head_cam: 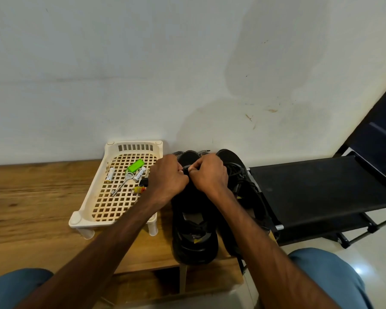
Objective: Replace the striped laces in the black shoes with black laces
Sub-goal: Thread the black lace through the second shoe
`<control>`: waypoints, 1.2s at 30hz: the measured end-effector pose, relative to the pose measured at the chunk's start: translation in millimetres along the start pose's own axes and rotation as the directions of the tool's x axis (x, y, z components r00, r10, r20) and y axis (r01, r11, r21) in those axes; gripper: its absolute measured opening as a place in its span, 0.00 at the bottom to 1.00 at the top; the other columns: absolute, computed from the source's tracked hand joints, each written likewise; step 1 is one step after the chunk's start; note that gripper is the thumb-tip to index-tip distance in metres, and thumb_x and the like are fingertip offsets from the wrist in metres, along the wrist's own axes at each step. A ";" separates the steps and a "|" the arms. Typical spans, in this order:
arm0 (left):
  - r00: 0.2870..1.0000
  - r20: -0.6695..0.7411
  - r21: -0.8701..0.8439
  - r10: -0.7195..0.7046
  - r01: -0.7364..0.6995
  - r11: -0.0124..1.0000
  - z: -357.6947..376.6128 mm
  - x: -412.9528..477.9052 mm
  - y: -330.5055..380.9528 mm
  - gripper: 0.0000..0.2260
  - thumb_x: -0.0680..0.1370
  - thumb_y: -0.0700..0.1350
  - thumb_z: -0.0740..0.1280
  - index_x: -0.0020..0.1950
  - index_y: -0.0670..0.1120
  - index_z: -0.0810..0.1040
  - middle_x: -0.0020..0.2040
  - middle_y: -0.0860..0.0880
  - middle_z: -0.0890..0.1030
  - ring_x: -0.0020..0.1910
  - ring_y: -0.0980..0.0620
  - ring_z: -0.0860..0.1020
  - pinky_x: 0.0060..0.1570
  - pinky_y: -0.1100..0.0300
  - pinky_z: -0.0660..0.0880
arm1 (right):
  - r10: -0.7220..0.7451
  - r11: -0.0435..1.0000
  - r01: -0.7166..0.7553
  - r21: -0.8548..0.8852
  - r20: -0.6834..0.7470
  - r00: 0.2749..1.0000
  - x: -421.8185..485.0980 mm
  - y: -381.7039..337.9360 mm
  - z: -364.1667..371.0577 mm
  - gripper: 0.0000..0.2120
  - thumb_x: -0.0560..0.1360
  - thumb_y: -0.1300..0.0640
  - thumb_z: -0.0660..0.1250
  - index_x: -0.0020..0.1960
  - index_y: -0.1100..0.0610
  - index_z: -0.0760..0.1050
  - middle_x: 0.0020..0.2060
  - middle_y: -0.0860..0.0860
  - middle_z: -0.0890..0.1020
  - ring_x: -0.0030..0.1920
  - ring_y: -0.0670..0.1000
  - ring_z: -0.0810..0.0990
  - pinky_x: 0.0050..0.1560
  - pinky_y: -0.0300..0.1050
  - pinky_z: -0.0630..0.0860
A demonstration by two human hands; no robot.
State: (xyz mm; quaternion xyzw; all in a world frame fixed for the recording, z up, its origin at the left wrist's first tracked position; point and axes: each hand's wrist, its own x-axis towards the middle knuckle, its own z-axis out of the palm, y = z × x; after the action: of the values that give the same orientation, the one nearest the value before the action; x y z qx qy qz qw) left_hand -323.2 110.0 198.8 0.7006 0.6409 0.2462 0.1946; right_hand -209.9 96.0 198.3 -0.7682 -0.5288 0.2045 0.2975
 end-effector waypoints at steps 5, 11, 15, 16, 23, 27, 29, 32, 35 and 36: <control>1.000 0.002 -0.011 -0.007 0.007 1.000 1.2 2.0 -1.1 0.03 0.73 0.38 0.71 0.44 0.44 0.84 0.34 0.52 0.79 0.37 0.52 0.78 0.43 0.57 0.74 | 0.001 1.000 -0.001 -0.011 0.009 1.000 -0.9 -2.6 -0.8 0.07 0.74 0.59 0.69 0.46 0.58 0.86 0.44 0.53 0.85 0.46 0.57 0.84 0.41 0.42 0.71; 0.999 0.029 -0.003 -0.024 0.024 1.000 0.0 5.9 -4.0 0.06 0.74 0.39 0.71 0.49 0.45 0.85 0.35 0.54 0.77 0.41 0.50 0.79 0.46 0.55 0.76 | -0.005 1.000 0.006 -0.008 0.017 1.000 -1.8 -5.8 1.1 0.08 0.74 0.59 0.68 0.47 0.61 0.84 0.48 0.58 0.83 0.47 0.60 0.83 0.43 0.44 0.74; 0.999 0.017 -0.013 -0.036 0.036 0.999 0.5 8.7 -6.6 0.08 0.74 0.39 0.71 0.51 0.45 0.86 0.35 0.55 0.76 0.41 0.52 0.76 0.46 0.57 0.72 | 0.004 1.000 -0.004 0.012 0.044 0.999 -1.2 -5.7 0.6 0.08 0.74 0.60 0.67 0.44 0.60 0.84 0.44 0.57 0.83 0.45 0.59 0.84 0.40 0.42 0.72; 0.999 0.013 -0.018 -0.040 0.040 0.999 0.8 8.9 -7.0 0.08 0.74 0.39 0.71 0.51 0.45 0.86 0.36 0.55 0.76 0.40 0.53 0.75 0.46 0.57 0.71 | 0.004 1.000 -0.005 0.017 0.047 0.999 -1.0 -5.3 0.5 0.08 0.74 0.60 0.68 0.44 0.59 0.85 0.43 0.56 0.84 0.45 0.58 0.84 0.38 0.41 0.72; 0.999 -0.006 -0.061 -0.047 0.046 0.997 3.1 7.5 -6.5 0.07 0.75 0.39 0.71 0.50 0.47 0.86 0.46 0.50 0.84 0.45 0.52 0.80 0.47 0.59 0.71 | -0.041 0.999 0.041 -0.003 0.103 0.994 0.7 1.9 -2.1 0.05 0.75 0.57 0.73 0.44 0.54 0.88 0.42 0.50 0.86 0.44 0.51 0.83 0.36 0.38 0.69; 1.000 -0.023 -0.034 -0.012 0.012 0.999 3.7 7.1 -5.9 0.08 0.76 0.40 0.71 0.52 0.47 0.87 0.52 0.48 0.86 0.49 0.50 0.81 0.50 0.59 0.73 | -0.063 0.998 0.063 0.009 0.125 0.990 -0.6 3.6 -4.5 0.05 0.75 0.57 0.72 0.45 0.52 0.88 0.42 0.48 0.86 0.45 0.49 0.83 0.42 0.38 0.70; 1.000 -0.013 -0.033 -0.006 0.006 0.999 3.0 8.2 -6.1 0.08 0.76 0.40 0.72 0.53 0.47 0.87 0.52 0.48 0.86 0.47 0.51 0.81 0.49 0.59 0.73 | -0.057 0.998 0.058 -0.008 0.118 0.991 -0.9 4.0 -4.6 0.05 0.75 0.57 0.72 0.45 0.52 0.88 0.38 0.47 0.84 0.39 0.45 0.80 0.33 0.36 0.68; 1.000 -0.001 -0.028 -0.002 0.002 1.000 4.3 7.7 -5.2 0.07 0.75 0.39 0.71 0.50 0.46 0.86 0.47 0.49 0.84 0.44 0.53 0.79 0.46 0.59 0.72 | -0.021 0.997 0.025 -0.072 0.045 0.999 -2.4 2.9 -3.4 0.04 0.75 0.58 0.72 0.45 0.56 0.86 0.37 0.50 0.81 0.37 0.51 0.80 0.30 0.37 0.66; 1.000 -0.001 -0.004 0.020 -0.020 1.000 5.6 5.3 -4.7 0.06 0.75 0.39 0.72 0.49 0.46 0.85 0.43 0.51 0.82 0.43 0.53 0.78 0.44 0.59 0.71 | -0.030 0.993 0.031 -0.112 0.010 0.999 -4.2 -1.2 -0.9 0.05 0.74 0.59 0.71 0.48 0.58 0.85 0.46 0.55 0.82 0.45 0.58 0.83 0.40 0.43 0.71; 1.000 0.002 0.005 0.031 -0.031 0.999 5.5 5.1 -5.1 0.05 0.75 0.39 0.72 0.49 0.46 0.85 0.44 0.51 0.82 0.43 0.53 0.78 0.45 0.59 0.71 | -0.036 0.993 0.038 -0.114 0.015 0.999 -4.4 -2.4 -1.1 0.05 0.74 0.60 0.71 0.48 0.58 0.86 0.47 0.55 0.83 0.47 0.58 0.84 0.40 0.44 0.72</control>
State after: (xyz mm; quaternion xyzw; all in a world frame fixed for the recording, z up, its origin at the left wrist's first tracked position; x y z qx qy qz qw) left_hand -323.7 115.8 191.8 0.7113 0.6302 0.2468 0.1898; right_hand -212.4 92.3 200.7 -0.7726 -0.5557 0.1734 0.2535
